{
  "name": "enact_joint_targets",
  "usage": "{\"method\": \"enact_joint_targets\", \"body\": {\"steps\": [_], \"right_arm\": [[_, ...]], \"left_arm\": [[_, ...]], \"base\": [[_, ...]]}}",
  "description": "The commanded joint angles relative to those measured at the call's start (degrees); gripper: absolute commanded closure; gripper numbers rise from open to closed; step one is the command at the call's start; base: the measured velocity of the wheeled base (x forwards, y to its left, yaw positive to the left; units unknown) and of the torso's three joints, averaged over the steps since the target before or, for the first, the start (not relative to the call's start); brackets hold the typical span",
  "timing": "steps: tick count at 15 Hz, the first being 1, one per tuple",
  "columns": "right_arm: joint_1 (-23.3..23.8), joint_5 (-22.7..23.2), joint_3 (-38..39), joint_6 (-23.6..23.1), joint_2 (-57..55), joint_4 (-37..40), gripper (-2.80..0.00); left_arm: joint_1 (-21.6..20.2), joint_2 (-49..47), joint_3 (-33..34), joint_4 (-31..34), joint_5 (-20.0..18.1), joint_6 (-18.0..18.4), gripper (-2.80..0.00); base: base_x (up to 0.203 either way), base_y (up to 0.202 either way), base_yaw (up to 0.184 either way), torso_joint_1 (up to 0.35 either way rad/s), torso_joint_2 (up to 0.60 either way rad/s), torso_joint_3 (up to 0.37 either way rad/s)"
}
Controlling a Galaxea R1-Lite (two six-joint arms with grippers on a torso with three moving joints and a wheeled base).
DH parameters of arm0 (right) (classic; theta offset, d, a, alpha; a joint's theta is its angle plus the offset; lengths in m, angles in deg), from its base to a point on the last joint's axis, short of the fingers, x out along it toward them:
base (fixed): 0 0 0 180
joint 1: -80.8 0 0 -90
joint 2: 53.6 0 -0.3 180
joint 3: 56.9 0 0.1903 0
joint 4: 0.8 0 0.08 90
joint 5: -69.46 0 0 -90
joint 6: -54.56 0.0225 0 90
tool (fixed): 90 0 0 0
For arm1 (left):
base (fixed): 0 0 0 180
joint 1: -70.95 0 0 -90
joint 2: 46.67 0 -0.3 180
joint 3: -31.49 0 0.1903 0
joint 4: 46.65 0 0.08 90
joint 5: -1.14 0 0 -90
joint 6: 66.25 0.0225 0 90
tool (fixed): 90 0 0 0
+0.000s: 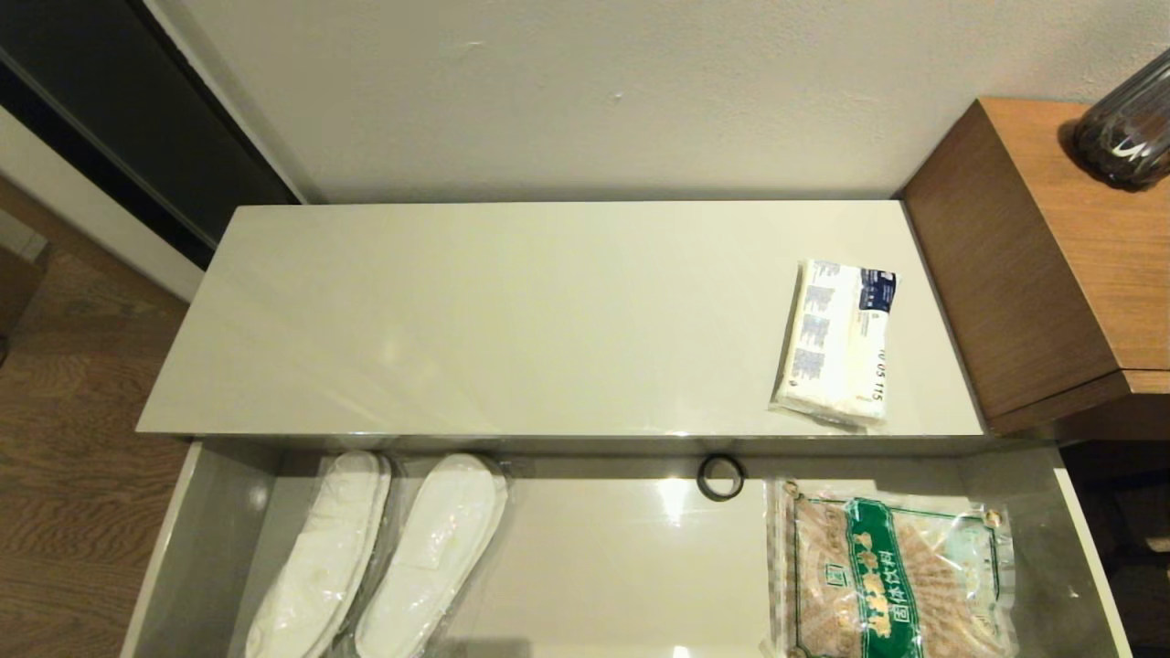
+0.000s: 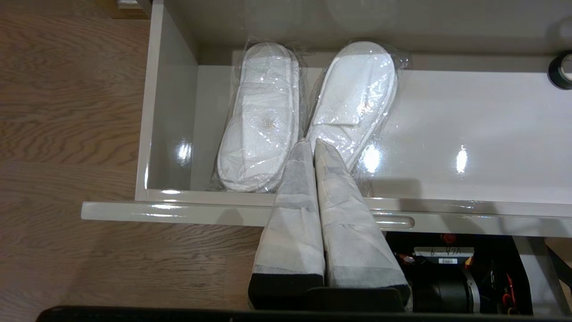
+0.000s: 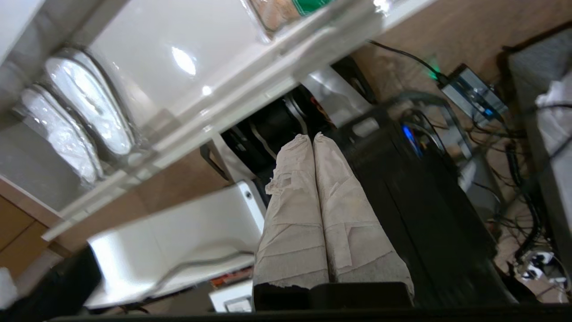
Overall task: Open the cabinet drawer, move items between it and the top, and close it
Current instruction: Pick up the tissue on the table
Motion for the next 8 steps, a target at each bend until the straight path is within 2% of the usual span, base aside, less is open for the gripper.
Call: {"method": "enact_joint_targets", "body": {"steps": [1,5,6,8], "right_arm": [[3.3,0.7,-1.3,-2.4,3.4,3.0,0.00],[14.8,6.7,-2.2,-18.1,12.4,5.5,0.00],[16.6,8.1,-1.7,-22.2,14.9,5.6,0.00],[17.4,8.8,0.7,-26.5,18.5,5.7,0.00]], "left_arm": [[0.0,0.0,0.0,0.1,0.1,0.0,0.00],[0.0,0.0,0.0,0.1,0.1,0.0,0.00],[0.1,0.0,0.0,0.1,0.1,0.0,0.00],[0.0,0.0,0.0,0.1,0.0,0.0,0.00]], "base": [[0.000,0.000,0.000,0.000,0.00,0.000],[0.000,0.000,0.000,0.000,0.00,0.000],[0.000,0.000,0.000,0.000,0.00,0.000],[0.000,0.000,0.000,0.000,0.00,0.000]]}}
